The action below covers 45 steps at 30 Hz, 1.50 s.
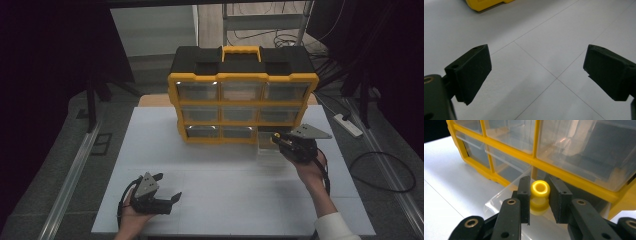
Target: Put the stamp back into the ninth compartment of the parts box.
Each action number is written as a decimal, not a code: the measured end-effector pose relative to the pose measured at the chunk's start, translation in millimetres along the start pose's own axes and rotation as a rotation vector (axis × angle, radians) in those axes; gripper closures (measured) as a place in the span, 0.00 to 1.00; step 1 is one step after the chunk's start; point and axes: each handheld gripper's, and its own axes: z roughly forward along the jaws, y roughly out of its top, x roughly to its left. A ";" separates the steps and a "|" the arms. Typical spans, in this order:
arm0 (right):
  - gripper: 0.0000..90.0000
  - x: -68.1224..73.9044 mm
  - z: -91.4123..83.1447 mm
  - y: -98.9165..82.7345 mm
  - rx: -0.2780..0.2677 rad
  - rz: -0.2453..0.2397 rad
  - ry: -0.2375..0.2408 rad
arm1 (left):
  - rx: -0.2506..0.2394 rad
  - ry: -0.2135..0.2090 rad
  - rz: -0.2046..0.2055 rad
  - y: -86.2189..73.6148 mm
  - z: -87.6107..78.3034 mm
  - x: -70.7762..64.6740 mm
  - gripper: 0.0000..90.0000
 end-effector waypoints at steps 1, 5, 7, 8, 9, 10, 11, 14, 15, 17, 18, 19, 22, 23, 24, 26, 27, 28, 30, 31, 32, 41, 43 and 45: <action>0.80 0.0 1.2 -1.0 0.008 -0.002 -0.001 | 0.001 0.000 0.000 0.0 0.1 0.0 0.09; 0.80 0.4 6.7 -5.5 0.036 -0.003 0.001 | 0.004 -0.002 0.002 -0.1 0.2 0.0 0.09; 0.80 0.7 8.5 -7.2 0.047 -0.006 0.001 | 0.004 -0.001 0.001 -0.1 0.2 0.0 0.09; 0.80 0.7 8.8 -7.4 0.049 -0.006 0.001 | 0.004 -0.002 0.001 -0.1 0.1 0.0 0.09; 0.80 0.8 8.8 -7.4 0.049 -0.006 0.001 | 0.004 -0.002 0.001 -0.1 0.1 0.0 0.09; 0.80 0.8 8.7 -7.3 0.047 -0.006 0.002 | 0.005 -0.003 0.001 -0.1 0.2 -0.1 0.09; 0.80 0.8 8.3 -7.0 0.046 -0.007 0.002 | 0.005 -0.004 0.001 -0.1 0.3 -0.1 0.09; 0.77 0.8 7.7 -6.7 0.040 -0.005 0.005 | 0.006 -0.005 0.003 -0.1 0.3 -0.2 0.09; 0.73 0.7 7.3 -6.4 0.038 -0.006 0.008 | 0.006 -0.005 0.003 -0.1 0.3 -0.2 0.09; 0.65 0.8 7.0 -6.1 0.031 -0.001 0.010 | 0.005 -0.004 0.002 -0.1 0.2 0.0 0.09; 0.51 1.3 6.5 -4.8 0.016 0.011 0.007 | 0.005 -0.004 0.001 -0.2 0.2 0.1 0.09; 0.51 1.3 6.5 -4.8 0.016 0.011 0.007 | 0.004 -0.002 0.001 -0.2 0.2 0.1 0.09; 0.41 1.9 5.9 -4.1 -0.002 0.021 0.014 | 0.005 -0.004 0.002 -0.2 0.2 0.0 0.09; 0.40 2.2 5.7 -4.0 -0.004 0.023 0.017 | 0.005 -0.005 0.002 -0.2 0.2 -0.1 0.09; 0.39 2.4 5.7 -3.9 -0.006 0.025 0.019 | 0.005 -0.005 0.002 -0.3 0.2 0.0 0.09; 0.38 3.0 5.5 -3.7 -0.005 0.025 0.024 | 0.004 -0.004 0.003 -0.3 0.1 0.1 0.09; 0.38 3.3 5.5 -3.6 -0.006 0.025 0.027 | 0.004 -0.003 0.002 -0.3 0.1 0.1 0.09; 0.38 3.7 5.4 -3.5 -0.008 0.025 0.030 | 0.003 -0.003 0.002 -0.3 0.1 0.1 0.09; 0.37 4.6 5.0 -3.2 -0.011 0.027 0.037 | 0.003 -0.003 0.002 -0.3 0.0 0.2 0.09; 0.37 5.0 4.6 -2.9 -0.012 0.028 0.042 | 0.004 -0.003 0.002 -0.3 0.1 0.1 0.09; 0.37 5.4 4.1 -2.7 -0.014 0.028 0.047 | 0.004 -0.003 0.003 -0.3 0.1 0.1 0.09; 0.34 12.7 -3.8 -1.7 -0.029 0.027 0.106 | 0.001 -0.005 0.001 -0.2 -0.2 0.6 0.09; 0.33 15.7 -7.4 -1.4 -0.038 0.025 0.125 | 0.001 -0.006 0.001 -0.1 -0.2 0.6 0.09; 0.32 18.4 -10.6 -1.5 -0.045 0.023 0.141 | 0.001 -0.007 0.002 0.0 -0.2 0.6 0.09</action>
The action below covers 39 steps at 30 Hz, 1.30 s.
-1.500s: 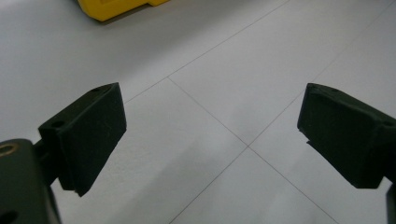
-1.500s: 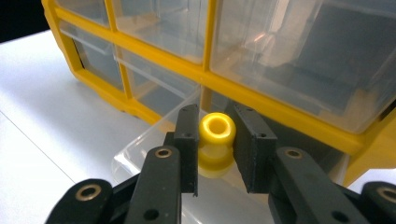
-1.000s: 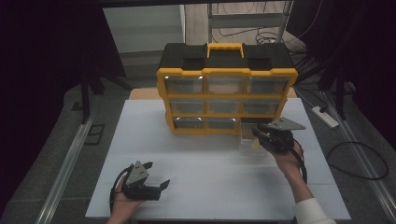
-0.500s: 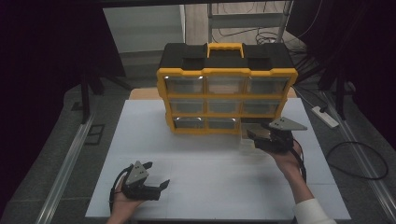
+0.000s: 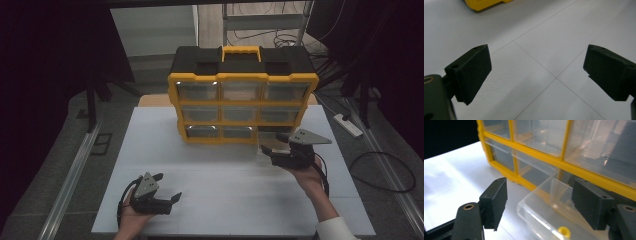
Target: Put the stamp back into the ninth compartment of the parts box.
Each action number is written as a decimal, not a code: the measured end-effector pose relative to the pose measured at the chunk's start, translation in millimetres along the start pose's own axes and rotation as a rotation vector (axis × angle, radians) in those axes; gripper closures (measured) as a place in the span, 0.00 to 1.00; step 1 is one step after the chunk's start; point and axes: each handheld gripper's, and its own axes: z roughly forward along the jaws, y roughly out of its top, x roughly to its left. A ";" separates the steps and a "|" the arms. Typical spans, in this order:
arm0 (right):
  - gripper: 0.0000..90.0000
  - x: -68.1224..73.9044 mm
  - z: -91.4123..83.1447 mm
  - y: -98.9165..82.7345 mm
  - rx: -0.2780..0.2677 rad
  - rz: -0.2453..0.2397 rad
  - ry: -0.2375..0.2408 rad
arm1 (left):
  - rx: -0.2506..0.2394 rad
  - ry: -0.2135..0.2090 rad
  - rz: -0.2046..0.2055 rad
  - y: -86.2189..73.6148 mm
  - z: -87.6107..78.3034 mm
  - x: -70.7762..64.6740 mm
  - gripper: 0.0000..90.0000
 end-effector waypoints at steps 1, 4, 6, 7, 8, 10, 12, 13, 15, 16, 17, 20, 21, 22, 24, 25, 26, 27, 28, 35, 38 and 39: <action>0.32 1.2 -1.2 -0.2 -0.001 -0.001 0.004 | 0.000 0.000 0.002 0.1 0.0 0.1 0.09; 0.30 5.9 -6.1 -2.3 -0.005 0.001 0.027 | -0.003 -0.001 0.002 0.2 0.0 0.4 0.09; 0.29 11.0 -12.7 -5.2 -0.007 -0.006 0.044 | -0.003 -0.002 0.002 0.3 -0.1 0.5 0.09; 0.29 12.0 -14.5 -5.8 -0.008 -0.008 0.046 | -0.004 -0.002 0.003 0.2 -0.3 0.4 0.09; 0.29 12.0 -14.5 -5.8 -0.008 -0.008 0.046 | -0.004 -0.002 0.003 0.2 -0.3 0.4 0.09; 0.29 14.5 -19.1 -8.2 -0.022 0.007 0.060 | -0.006 -0.001 0.002 0.2 -0.8 0.4 0.09; 0.29 16.4 -21.8 -10.6 -0.029 0.019 0.074 | -0.007 -0.002 0.001 0.1 -1.1 0.6 0.09; 0.29 17.7 -23.0 -12.1 -0.028 0.020 0.077 | -0.007 -0.002 0.000 0.1 -1.2 0.7 0.09; 0.29 20.0 -25.5 -15.9 -0.023 0.014 0.078 | -0.007 -0.002 0.000 0.0 -1.2 0.7 0.09; 0.29 20.7 -27.0 -18.4 -0.023 0.006 0.078 | -0.007 -0.003 -0.001 0.0 -1.3 0.6 0.09; 0.29 21.0 -29.1 -21.3 -0.019 0.001 0.075 | -0.007 -0.002 0.001 0.0 -1.3 0.6 0.09; 0.29 19.0 -40.2 -36.9 -0.025 0.024 0.068 | -0.008 -0.002 0.001 -0.2 -1.1 -0.1 0.09; 0.29 18.0 -43.6 -41.8 -0.027 0.022 0.063 | -0.007 -0.002 0.001 -0.2 -1.0 0.0 0.09; 0.29 16.8 -47.0 -46.7 -0.025 0.023 0.060 | -0.006 -0.001 0.002 -0.2 -0.8 0.0 0.09; 0.29 13.5 -52.1 -55.7 -0.020 0.034 0.056 | -0.004 -0.002 0.002 -0.3 -0.8 -0.5 0.09; 0.29 11.5 -54.0 -59.9 -0.013 0.037 0.050 | -0.004 -0.002 0.002 -0.3 -0.9 -0.8 0.09; 0.29 8.9 -55.8 -64.9 -0.002 0.039 0.040 | -0.004 -0.002 0.002 -0.4 -1.0 -0.9 0.09; 0.29 7.1 -56.8 -67.9 0.004 0.039 0.035 | -0.004 -0.002 0.002 -0.4 -1.0 -0.9 0.09; 0.29 7.1 -56.8 -67.9 0.004 0.039 0.035 | -0.003 -0.001 0.002 -0.5 -1.1 -0.9 0.09; 0.29 -1.9 -54.4 -81.9 0.037 0.045 0.016 | 0.003 0.002 0.003 -1.0 -0.1 -0.6 0.09; 0.28 1.2 -50.8 -82.2 0.053 0.016 0.011 | 0.007 0.002 0.005 -1.1 0.5 -0.8 0.09; 0.28 1.7 -50.1 -82.3 0.056 0.010 0.011 | 0.008 0.001 0.005 -1.1 0.8 -0.9 0.09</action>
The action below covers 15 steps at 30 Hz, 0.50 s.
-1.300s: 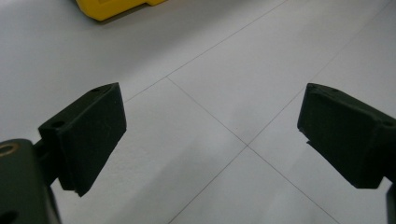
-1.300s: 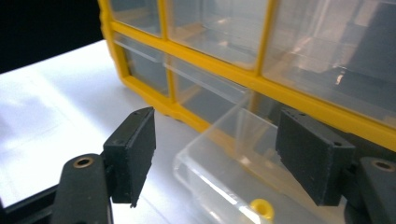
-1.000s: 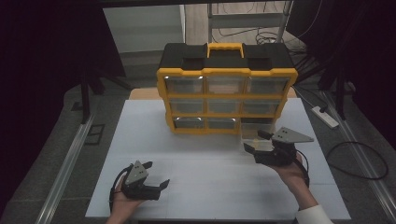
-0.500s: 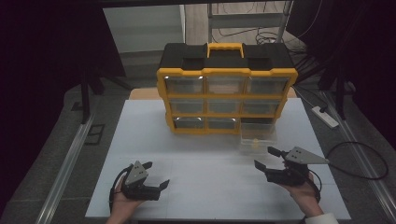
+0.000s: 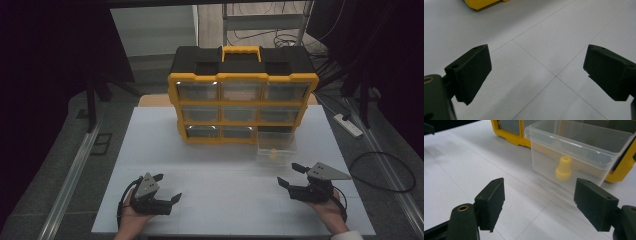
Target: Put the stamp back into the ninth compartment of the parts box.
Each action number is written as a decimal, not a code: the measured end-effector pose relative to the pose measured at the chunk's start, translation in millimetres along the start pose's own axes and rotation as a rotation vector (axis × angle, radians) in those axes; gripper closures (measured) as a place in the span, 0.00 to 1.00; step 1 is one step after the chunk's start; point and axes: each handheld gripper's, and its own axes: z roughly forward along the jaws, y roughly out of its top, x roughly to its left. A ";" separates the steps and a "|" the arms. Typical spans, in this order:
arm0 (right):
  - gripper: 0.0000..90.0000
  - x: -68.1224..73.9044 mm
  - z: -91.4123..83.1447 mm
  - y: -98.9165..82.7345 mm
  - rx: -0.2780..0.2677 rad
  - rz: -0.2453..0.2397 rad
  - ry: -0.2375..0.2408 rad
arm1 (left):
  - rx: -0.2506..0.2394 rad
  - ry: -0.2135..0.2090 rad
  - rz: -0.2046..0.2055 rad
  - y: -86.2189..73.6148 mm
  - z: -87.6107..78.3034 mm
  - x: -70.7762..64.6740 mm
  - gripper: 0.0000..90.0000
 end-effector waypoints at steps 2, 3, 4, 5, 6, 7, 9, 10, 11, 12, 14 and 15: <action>0.28 0.6 0.8 0.2 0.003 -0.012 -0.002 | 0.001 0.002 -0.002 -0.1 0.4 -0.4 0.09; 0.28 0.4 0.7 0.4 0.001 -0.013 -0.003 | 0.002 0.002 -0.001 -0.1 0.5 -0.4 0.09; 0.28 -0.1 0.1 0.5 -0.003 -0.012 -0.004 | 0.003 0.002 -0.001 -0.1 0.6 -0.4 0.09; 0.28 -0.8 -0.3 0.6 -0.007 -0.010 -0.006 | 0.004 0.002 -0.001 -0.2 0.7 -0.4 0.09; 0.28 -1.5 -0.9 0.6 -0.011 -0.007 -0.009 | 0.005 0.002 0.000 -0.2 0.8 -0.4 0.09; 0.28 -2.2 -1.6 0.7 -0.015 -0.001 -0.010 | 0.005 0.003 0.000 -0.2 0.9 -0.4 0.09; 0.28 -3.6 -2.4 0.8 -0.022 0.004 -0.014 | 0.006 0.002 0.000 -0.2 1.0 -0.4 0.09; 0.28 -4.0 -2.8 0.8 -0.022 0.007 -0.014 | 0.006 0.002 0.000 -0.2 1.0 -0.4 0.09; 0.28 -4.2 -3.0 0.9 -0.024 0.008 -0.014 | 0.006 0.002 0.001 -0.2 1.0 -0.4 0.09; 0.28 -4.3 -3.0 0.9 -0.025 0.008 -0.014 | 0.005 0.003 0.000 -0.2 0.9 -0.3 0.09; 0.28 -3.9 -2.7 1.0 -0.025 0.007 -0.012 | 0.004 0.002 0.000 -0.2 0.8 -0.2 0.09; 0.28 -3.7 -2.5 1.0 -0.025 0.008 -0.010 | 0.004 0.002 0.000 -0.2 0.8 -0.2 0.09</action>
